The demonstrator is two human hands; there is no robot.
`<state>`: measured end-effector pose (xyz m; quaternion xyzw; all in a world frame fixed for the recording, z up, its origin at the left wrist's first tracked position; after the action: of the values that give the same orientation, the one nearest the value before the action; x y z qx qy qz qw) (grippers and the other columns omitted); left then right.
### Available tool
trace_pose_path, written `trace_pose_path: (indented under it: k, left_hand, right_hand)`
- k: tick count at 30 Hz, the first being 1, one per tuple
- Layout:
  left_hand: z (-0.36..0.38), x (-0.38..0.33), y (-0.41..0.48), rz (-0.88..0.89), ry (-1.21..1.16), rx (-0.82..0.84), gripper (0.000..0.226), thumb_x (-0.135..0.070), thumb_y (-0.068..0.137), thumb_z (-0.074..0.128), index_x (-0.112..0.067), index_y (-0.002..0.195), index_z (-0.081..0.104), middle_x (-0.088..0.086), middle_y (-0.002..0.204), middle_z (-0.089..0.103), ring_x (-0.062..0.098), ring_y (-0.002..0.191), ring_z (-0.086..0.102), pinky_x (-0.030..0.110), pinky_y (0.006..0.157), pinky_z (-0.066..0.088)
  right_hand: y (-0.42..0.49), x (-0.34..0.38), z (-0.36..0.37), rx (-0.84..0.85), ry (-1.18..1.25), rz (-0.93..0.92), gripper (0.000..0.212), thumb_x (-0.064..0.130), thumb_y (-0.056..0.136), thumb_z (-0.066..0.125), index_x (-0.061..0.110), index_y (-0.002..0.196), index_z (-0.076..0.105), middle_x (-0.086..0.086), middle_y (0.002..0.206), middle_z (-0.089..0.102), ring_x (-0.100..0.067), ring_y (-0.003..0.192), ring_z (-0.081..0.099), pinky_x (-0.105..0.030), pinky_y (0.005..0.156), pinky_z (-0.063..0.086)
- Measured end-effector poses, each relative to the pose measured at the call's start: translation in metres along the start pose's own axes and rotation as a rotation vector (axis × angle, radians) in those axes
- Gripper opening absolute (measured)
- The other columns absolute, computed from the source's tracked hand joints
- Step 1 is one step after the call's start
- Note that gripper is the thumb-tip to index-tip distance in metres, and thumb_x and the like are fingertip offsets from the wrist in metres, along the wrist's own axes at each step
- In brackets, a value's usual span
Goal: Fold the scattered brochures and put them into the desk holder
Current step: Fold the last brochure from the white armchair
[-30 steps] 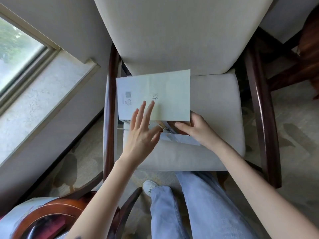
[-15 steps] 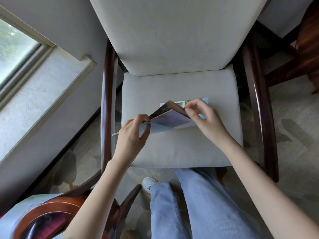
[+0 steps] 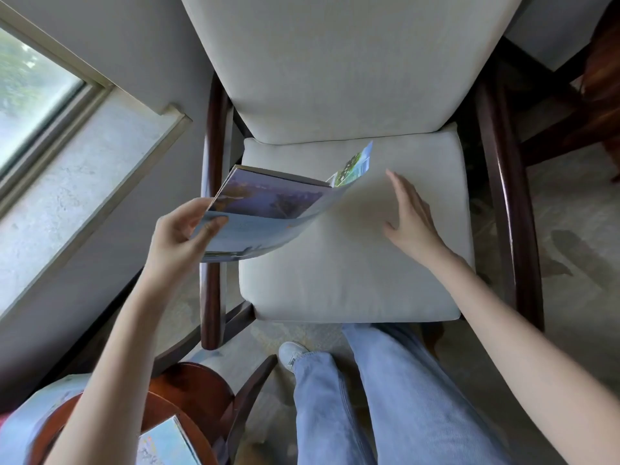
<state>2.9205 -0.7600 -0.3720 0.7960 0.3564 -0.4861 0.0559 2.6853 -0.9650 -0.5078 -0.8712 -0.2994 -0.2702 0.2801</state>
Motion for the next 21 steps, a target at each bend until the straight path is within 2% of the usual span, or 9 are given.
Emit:
trace_pose_path:
  k: [3, 6, 10, 12, 14, 16, 18, 20, 21]
  left_hand:
    - [-0.003, 0.005, 0.000, -0.046, -0.004, 0.053, 0.019, 0.000, 0.089, 0.057, -0.005, 0.106, 0.064, 0.012, 0.108, 0.067, 0.021, 0.100, 0.059, 0.037, 0.092, 0.042]
    - [-0.004, 0.012, -0.001, -0.065, -0.019, 0.076, 0.022, 0.000, 0.090, 0.056, 0.002, 0.111, 0.063, 0.021, 0.114, 0.065, 0.035, 0.108, 0.057, 0.047, 0.096, 0.041]
    - [-0.011, 0.019, -0.004, -0.070, -0.092, 0.044, 0.023, -0.003, 0.090, 0.055, -0.005, 0.112, 0.063, 0.011, 0.114, 0.066, 0.015, 0.102, 0.061, 0.028, 0.090, 0.044]
    - [-0.012, 0.024, -0.006, -0.083, -0.099, 0.018, 0.021, -0.003, 0.091, 0.055, -0.009, 0.108, 0.063, 0.002, 0.106, 0.068, 0.004, 0.094, 0.061, 0.017, 0.083, 0.045]
    - [-0.015, 0.029, -0.006, -0.089, -0.093, -0.041, 0.019, -0.002, 0.091, 0.055, -0.012, 0.104, 0.064, -0.007, 0.098, 0.067, -0.002, 0.087, 0.060, 0.011, 0.078, 0.043]
    - [-0.016, 0.036, -0.006, -0.104, -0.082, -0.101, 0.017, -0.001, 0.090, 0.056, -0.009, 0.103, 0.064, -0.009, 0.095, 0.066, -0.002, 0.085, 0.059, 0.013, 0.078, 0.043]
    - [-0.013, 0.044, -0.006, -0.129, -0.079, -0.121, 0.017, 0.000, 0.089, 0.056, -0.003, 0.105, 0.063, -0.004, 0.095, 0.066, 0.004, 0.088, 0.058, 0.019, 0.082, 0.043]
    - [-0.008, 0.054, -0.006, -0.162, -0.085, -0.141, 0.019, 0.000, 0.089, 0.057, 0.002, 0.107, 0.062, 0.009, 0.101, 0.066, 0.012, 0.093, 0.057, 0.028, 0.086, 0.042]
    - [-0.007, 0.061, -0.007, -0.185, -0.091, -0.163, 0.022, -0.001, 0.089, 0.058, 0.003, 0.110, 0.061, 0.014, 0.107, 0.066, 0.015, 0.097, 0.056, 0.029, 0.088, 0.042]
  right_hand:
    - [0.016, 0.017, -0.008, -0.062, -0.081, -0.084, 0.088, -0.009, 0.073, 0.053, 0.017, 0.148, 0.015, -0.010, 0.155, 0.015, -0.023, 0.141, 0.018, -0.035, 0.109, 0.019]
    - [0.030, 0.027, -0.003, -0.026, -0.135, -0.163, 0.078, -0.012, 0.072, 0.053, 0.020, 0.142, 0.035, -0.011, 0.155, 0.016, -0.025, 0.142, 0.018, -0.040, 0.113, 0.014]
    - [0.040, 0.024, 0.012, 0.064, -0.207, -0.234, 0.032, 0.005, 0.079, 0.068, 0.017, 0.108, 0.065, -0.005, 0.147, 0.039, -0.026, 0.143, 0.020, -0.042, 0.113, 0.011]
    - [0.039, 0.019, 0.014, 0.072, -0.174, -0.230, 0.012, 0.012, 0.080, 0.069, 0.014, 0.092, 0.069, -0.003, 0.138, 0.050, -0.025, 0.142, 0.024, -0.042, 0.113, 0.011]
    - [0.034, 0.011, 0.017, 0.090, -0.107, -0.192, 0.004, 0.013, 0.081, 0.068, 0.012, 0.084, 0.069, -0.001, 0.126, 0.061, -0.023, 0.139, 0.031, -0.041, 0.111, 0.012]
    - [0.027, 0.005, 0.019, 0.111, -0.016, -0.142, 0.003, 0.011, 0.080, 0.069, 0.012, 0.082, 0.069, -0.002, 0.114, 0.067, -0.021, 0.132, 0.041, -0.038, 0.109, 0.019]
    - [0.017, 0.004, 0.021, 0.155, 0.145, -0.083, 0.017, 0.006, 0.079, 0.069, 0.023, 0.078, 0.068, -0.001, 0.103, 0.069, -0.018, 0.116, 0.054, -0.032, 0.099, 0.032]
    - [0.004, 0.008, 0.025, 0.208, 0.300, -0.032, 0.032, 0.004, 0.081, 0.067, 0.035, 0.072, 0.062, 0.011, 0.090, 0.066, -0.016, 0.102, 0.058, -0.024, 0.090, 0.036]
    - [-0.001, 0.012, 0.027, 0.223, 0.339, -0.025, 0.032, 0.004, 0.081, 0.066, 0.034, 0.073, 0.061, 0.016, 0.087, 0.065, -0.017, 0.100, 0.058, -0.022, 0.089, 0.037]
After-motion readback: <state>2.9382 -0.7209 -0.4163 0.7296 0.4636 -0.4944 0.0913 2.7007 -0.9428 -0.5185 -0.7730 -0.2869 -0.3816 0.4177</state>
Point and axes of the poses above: each hand's wrist, its own y-axis towards the middle knuckle, its own z-axis out of the palm, x = y × z, the point moved 9 cm from there along y, towards the middle knuckle
